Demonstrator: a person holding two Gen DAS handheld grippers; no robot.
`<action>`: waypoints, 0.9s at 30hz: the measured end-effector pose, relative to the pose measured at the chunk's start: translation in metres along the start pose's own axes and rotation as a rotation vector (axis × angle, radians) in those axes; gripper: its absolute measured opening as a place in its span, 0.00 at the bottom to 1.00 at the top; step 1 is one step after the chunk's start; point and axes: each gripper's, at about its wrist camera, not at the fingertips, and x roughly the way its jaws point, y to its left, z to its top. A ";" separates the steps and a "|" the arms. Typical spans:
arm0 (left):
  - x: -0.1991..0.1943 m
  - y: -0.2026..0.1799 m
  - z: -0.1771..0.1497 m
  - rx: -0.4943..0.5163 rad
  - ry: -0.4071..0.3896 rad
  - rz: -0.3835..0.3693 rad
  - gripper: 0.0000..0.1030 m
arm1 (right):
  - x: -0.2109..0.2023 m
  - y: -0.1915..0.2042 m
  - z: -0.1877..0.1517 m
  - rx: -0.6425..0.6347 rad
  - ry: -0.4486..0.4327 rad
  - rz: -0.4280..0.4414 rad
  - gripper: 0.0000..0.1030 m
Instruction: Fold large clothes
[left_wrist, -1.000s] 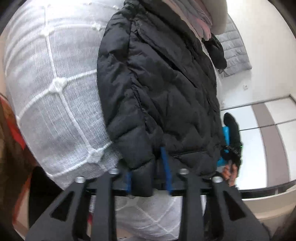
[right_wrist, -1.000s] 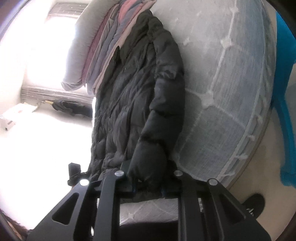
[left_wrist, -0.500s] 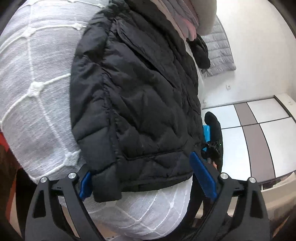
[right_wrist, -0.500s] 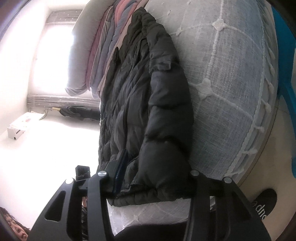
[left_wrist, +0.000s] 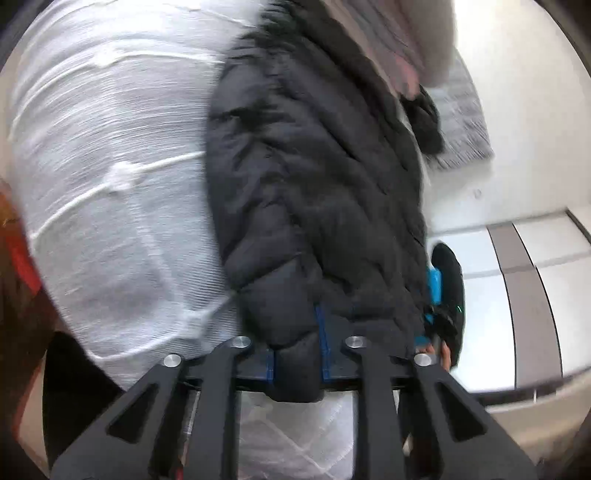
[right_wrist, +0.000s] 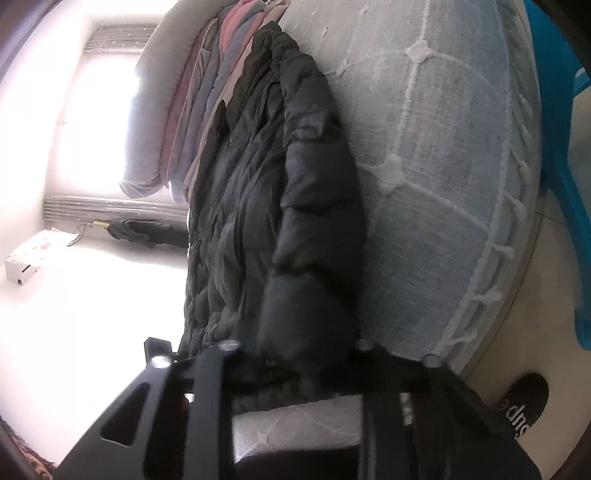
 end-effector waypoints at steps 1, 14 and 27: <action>-0.001 -0.005 -0.001 0.035 -0.012 0.026 0.11 | -0.001 0.000 -0.002 -0.003 -0.008 -0.002 0.17; -0.062 -0.041 -0.037 0.104 -0.179 -0.047 0.07 | -0.044 0.055 -0.032 -0.075 -0.194 0.272 0.09; -0.124 -0.059 -0.132 0.190 -0.128 -0.129 0.08 | -0.121 0.048 -0.141 -0.087 -0.244 0.364 0.09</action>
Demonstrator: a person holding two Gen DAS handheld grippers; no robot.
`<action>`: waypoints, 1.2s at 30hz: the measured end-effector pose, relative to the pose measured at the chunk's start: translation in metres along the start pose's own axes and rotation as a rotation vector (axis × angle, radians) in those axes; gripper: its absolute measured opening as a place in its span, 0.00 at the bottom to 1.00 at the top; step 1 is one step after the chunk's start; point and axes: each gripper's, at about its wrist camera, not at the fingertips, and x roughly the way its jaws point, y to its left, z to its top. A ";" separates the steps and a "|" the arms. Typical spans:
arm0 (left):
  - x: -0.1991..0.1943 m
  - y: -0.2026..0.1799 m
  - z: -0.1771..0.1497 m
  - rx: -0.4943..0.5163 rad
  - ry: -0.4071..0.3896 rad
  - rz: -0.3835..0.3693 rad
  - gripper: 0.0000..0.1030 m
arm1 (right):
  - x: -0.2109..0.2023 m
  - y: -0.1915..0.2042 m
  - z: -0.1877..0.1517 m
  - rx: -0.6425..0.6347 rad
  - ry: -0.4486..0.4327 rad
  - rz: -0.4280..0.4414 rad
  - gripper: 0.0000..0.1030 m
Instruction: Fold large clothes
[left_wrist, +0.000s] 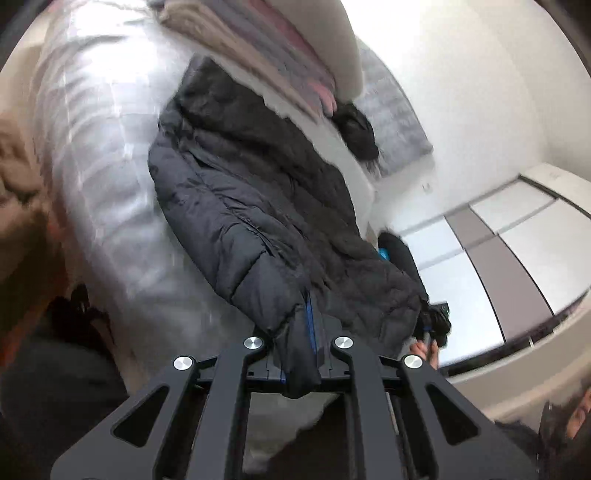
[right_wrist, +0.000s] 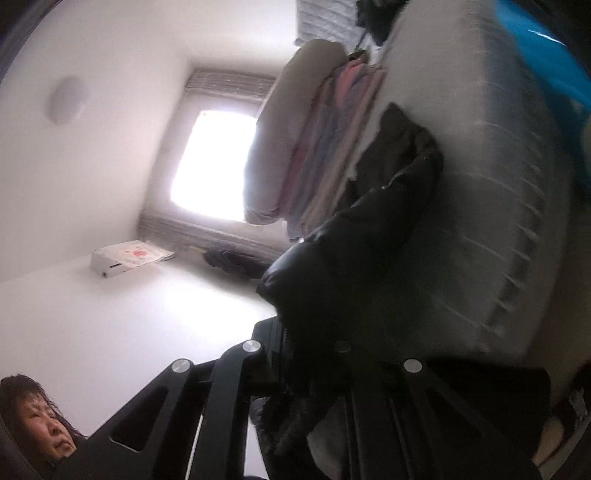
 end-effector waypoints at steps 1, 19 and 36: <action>0.004 0.003 -0.007 -0.001 0.028 0.015 0.08 | -0.007 -0.009 -0.006 0.019 -0.002 -0.014 0.09; 0.046 0.053 -0.023 -0.134 0.128 0.081 0.25 | -0.004 -0.074 -0.008 0.177 0.019 -0.109 0.18; -0.022 -0.026 -0.015 0.032 -0.026 -0.047 0.09 | -0.025 0.002 -0.017 0.081 -0.084 0.102 0.10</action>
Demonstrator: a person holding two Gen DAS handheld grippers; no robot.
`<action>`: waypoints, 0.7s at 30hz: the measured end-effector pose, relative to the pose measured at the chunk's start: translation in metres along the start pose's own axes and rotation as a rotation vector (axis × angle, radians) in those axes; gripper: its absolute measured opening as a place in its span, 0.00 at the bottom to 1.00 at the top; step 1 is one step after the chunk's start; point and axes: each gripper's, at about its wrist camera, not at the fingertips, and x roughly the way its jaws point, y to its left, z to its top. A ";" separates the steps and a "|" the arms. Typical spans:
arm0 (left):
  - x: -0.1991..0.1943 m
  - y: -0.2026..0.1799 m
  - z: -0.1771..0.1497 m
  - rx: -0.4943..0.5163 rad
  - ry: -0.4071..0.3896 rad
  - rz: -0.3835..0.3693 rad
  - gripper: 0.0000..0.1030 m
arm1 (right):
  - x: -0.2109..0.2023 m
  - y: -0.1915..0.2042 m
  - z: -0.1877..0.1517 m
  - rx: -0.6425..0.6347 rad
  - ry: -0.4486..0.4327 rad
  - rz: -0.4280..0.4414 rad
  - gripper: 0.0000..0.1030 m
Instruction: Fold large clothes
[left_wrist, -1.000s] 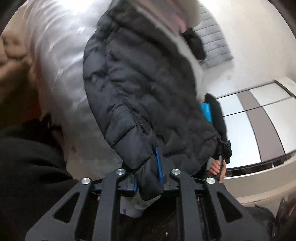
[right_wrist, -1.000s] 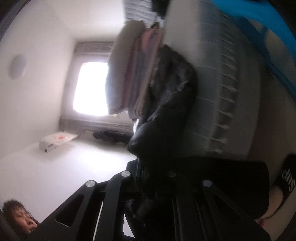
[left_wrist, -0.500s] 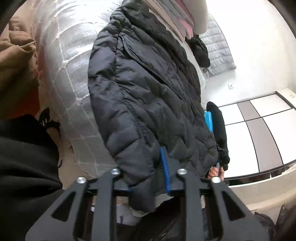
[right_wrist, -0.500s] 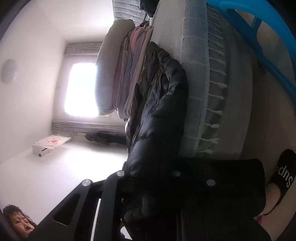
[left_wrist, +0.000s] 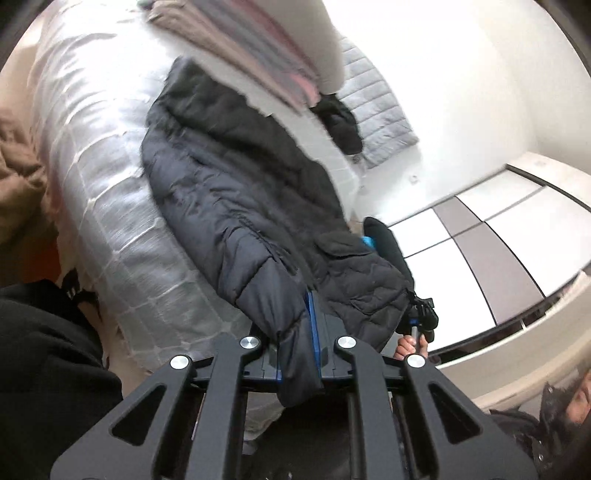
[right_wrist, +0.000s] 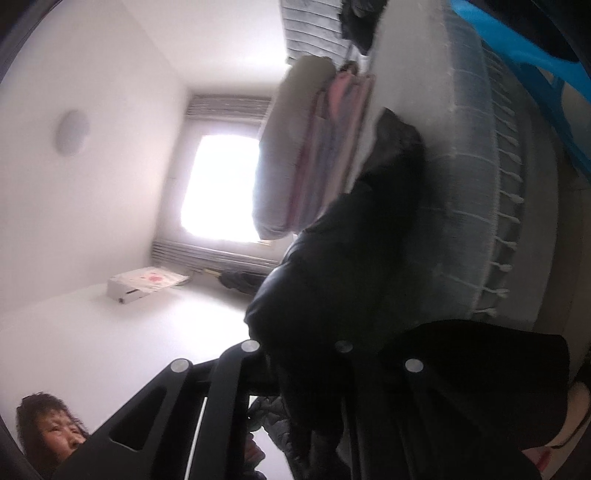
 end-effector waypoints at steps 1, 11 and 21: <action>-0.008 -0.004 -0.003 0.005 -0.007 -0.013 0.09 | -0.006 0.004 -0.003 0.000 -0.011 0.022 0.10; -0.020 0.034 -0.031 -0.107 -0.009 -0.065 0.09 | -0.032 -0.012 -0.012 0.075 -0.062 0.089 0.10; -0.026 0.011 0.027 -0.055 -0.091 -0.120 0.09 | 0.003 0.017 0.034 0.003 -0.055 0.151 0.10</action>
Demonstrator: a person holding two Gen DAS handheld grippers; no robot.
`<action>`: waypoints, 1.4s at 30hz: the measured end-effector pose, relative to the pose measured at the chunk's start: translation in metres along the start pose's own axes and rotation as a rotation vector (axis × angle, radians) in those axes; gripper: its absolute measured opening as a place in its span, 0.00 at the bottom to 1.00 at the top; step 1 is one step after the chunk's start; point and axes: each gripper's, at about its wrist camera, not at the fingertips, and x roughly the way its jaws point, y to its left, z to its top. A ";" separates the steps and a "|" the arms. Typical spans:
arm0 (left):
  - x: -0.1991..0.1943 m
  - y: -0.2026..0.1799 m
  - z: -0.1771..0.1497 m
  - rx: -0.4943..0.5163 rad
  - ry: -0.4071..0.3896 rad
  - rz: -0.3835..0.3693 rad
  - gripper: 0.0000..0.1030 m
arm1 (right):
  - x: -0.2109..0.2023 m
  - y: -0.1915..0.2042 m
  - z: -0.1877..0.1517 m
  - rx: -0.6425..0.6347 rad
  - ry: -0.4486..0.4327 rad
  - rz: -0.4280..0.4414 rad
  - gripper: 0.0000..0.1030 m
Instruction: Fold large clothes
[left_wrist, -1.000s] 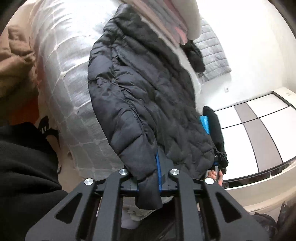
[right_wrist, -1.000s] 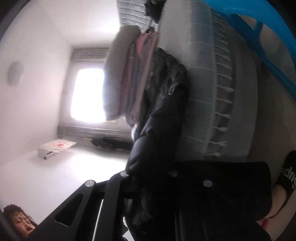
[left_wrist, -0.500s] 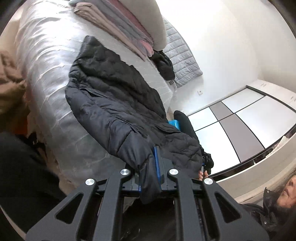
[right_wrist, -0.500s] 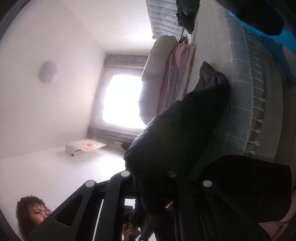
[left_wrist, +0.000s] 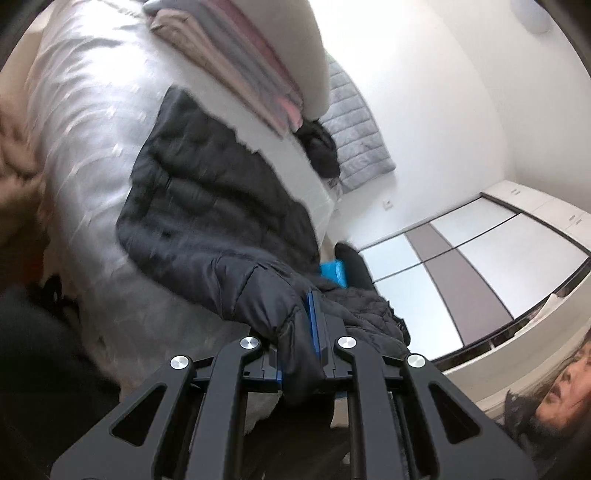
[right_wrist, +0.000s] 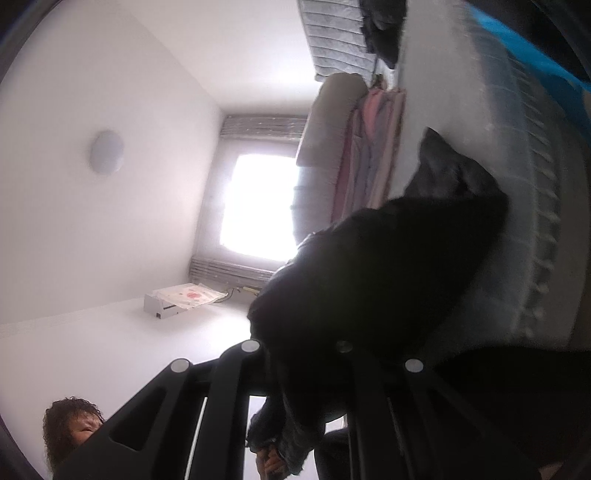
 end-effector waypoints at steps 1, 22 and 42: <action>0.002 -0.003 0.011 0.008 -0.012 -0.007 0.10 | 0.010 0.003 0.010 -0.008 0.004 0.002 0.10; 0.192 0.152 0.263 -0.293 -0.117 0.190 0.13 | 0.260 -0.149 0.208 0.199 0.016 -0.499 0.26; 0.196 0.139 0.272 -0.351 -0.187 0.091 0.61 | 0.411 -0.102 0.088 0.092 0.591 -0.425 0.71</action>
